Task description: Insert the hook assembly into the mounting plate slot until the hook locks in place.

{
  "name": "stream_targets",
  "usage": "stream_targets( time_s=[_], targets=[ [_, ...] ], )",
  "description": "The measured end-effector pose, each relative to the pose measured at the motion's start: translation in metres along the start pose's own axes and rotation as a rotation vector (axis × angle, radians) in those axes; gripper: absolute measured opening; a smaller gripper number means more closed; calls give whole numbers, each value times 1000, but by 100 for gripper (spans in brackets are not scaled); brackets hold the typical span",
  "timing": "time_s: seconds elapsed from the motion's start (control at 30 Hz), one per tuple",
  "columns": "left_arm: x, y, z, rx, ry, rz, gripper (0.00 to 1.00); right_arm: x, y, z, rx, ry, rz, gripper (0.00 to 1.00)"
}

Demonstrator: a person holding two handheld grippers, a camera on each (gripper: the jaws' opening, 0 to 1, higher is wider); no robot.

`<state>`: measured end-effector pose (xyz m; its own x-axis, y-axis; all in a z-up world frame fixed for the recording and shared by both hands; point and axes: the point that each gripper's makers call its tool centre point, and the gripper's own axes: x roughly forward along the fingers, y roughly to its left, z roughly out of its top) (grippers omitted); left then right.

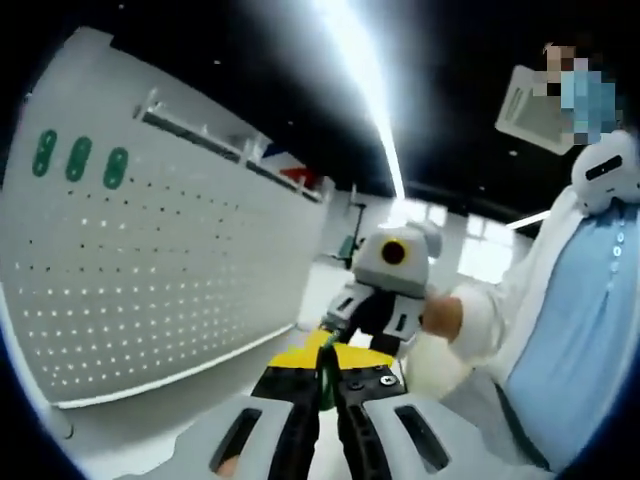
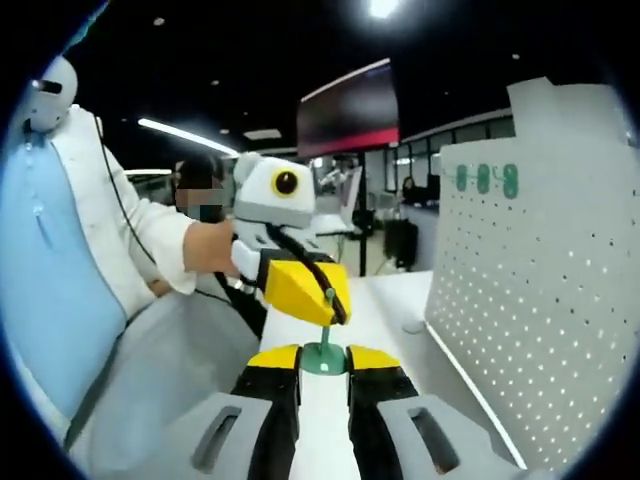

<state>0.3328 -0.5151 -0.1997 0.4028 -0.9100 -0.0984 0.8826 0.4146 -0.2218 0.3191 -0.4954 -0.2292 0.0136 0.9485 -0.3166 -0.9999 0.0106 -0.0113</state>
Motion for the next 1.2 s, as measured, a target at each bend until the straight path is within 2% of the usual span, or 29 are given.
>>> stream_targets(
  time_s=[0.13, 0.37, 0.5, 0.67, 0.73, 0.87, 0.97, 1.2],
  targets=[
    [-1, -5, -8, 39, 88, -45, 4, 0, 7, -7, -35, 56, 32, 15],
    [-4, -16, -22, 181, 266, -108, 7, 3, 16, -26, -90, 188, 84, 15],
    [-7, -18, -38, 278, 398, -130, 9, 6, 21, -36, -120, 265, 109, 15],
    [-3, -22, -43, 311, 415, -146, 8, 9, 25, -41, -131, 317, 130, 15],
    [-4, -20, -54, 360, 468, -149, 8, 9, 27, -42, -124, 333, 140, 15],
    [-2, -24, -64, 368, 498, -167, 8, 9, 30, -45, -131, 366, 156, 15],
    [-2, -25, -67, 380, 504, -171, 7, 10, 32, -49, -137, 395, 166, 15],
    [0, -24, -72, 393, 506, -170, 6, 11, 33, -50, -132, 415, 169, 15]
  ],
)
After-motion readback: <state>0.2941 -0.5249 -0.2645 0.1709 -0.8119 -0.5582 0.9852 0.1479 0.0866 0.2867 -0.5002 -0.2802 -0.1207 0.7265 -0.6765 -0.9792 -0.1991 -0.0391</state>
